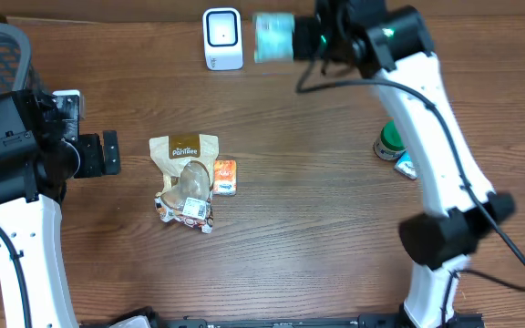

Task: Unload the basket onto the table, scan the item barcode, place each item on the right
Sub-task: 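Lift the tissue pack and carry it up to the scanner, then hold the tissue pack in front of the scanner window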

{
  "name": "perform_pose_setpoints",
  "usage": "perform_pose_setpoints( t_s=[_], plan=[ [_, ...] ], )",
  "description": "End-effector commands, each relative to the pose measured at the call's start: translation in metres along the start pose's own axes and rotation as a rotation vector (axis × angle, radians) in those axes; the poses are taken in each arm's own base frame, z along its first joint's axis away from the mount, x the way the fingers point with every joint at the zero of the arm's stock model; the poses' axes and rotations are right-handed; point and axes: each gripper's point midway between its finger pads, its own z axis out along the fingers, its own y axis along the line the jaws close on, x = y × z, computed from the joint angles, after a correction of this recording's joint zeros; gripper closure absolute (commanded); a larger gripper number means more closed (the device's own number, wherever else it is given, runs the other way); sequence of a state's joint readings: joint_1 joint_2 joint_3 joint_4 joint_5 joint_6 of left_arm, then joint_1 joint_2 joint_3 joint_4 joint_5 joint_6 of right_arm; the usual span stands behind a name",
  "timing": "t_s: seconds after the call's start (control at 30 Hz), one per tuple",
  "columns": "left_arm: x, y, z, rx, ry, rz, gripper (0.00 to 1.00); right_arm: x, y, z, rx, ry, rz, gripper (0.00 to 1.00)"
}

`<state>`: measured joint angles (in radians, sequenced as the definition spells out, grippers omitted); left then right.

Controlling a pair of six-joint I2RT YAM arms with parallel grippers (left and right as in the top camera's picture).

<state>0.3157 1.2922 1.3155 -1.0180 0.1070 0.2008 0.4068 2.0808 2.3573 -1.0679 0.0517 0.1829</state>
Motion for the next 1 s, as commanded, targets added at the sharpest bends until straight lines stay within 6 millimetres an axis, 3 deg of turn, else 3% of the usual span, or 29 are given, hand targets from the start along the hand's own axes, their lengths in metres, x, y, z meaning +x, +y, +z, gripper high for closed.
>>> perform_pose_setpoints(
  t_s=[0.0, 0.1, 0.27, 0.3, 0.53, 0.73, 0.97],
  plan=[
    [-0.004, 0.001, -0.003, -0.006, -0.013, -0.013, 0.01, -0.023, -0.032, 0.031, 0.276, -0.116, -0.137, 0.96],
    [-0.004, 0.001, -0.003, -0.006, -0.013, -0.013, 0.00, -0.043, -0.029, 0.063, 0.363, -0.217, -0.272, 0.96],
    [-0.004, 0.001, -0.003, -0.006, -0.013, -0.013, 0.01, -0.059, -0.003, 0.115, 0.419, -0.316, -0.662, 0.96],
    [-0.004, 0.001, -0.003, -0.006, -0.013, -0.013, 0.00, -0.061, 0.004, 0.129, 0.436, -0.344, -0.752, 0.96],
    [-0.004, 0.001, -0.003, -0.006, -0.013, -0.013, 0.00, -0.056, 0.036, 0.172, 0.508, -0.430, -1.087, 0.96],
    [-0.004, 0.001, -0.003, -0.006, -0.013, -0.013, 0.00, -0.037, 0.049, 0.195, 0.515, -0.414, -1.201, 0.96],
    [-0.004, 0.001, -0.003, -0.006, -0.013, -0.013, 0.00, -0.040, 0.057, 0.192, 0.533, -0.427, -1.264, 0.96]
  ],
)
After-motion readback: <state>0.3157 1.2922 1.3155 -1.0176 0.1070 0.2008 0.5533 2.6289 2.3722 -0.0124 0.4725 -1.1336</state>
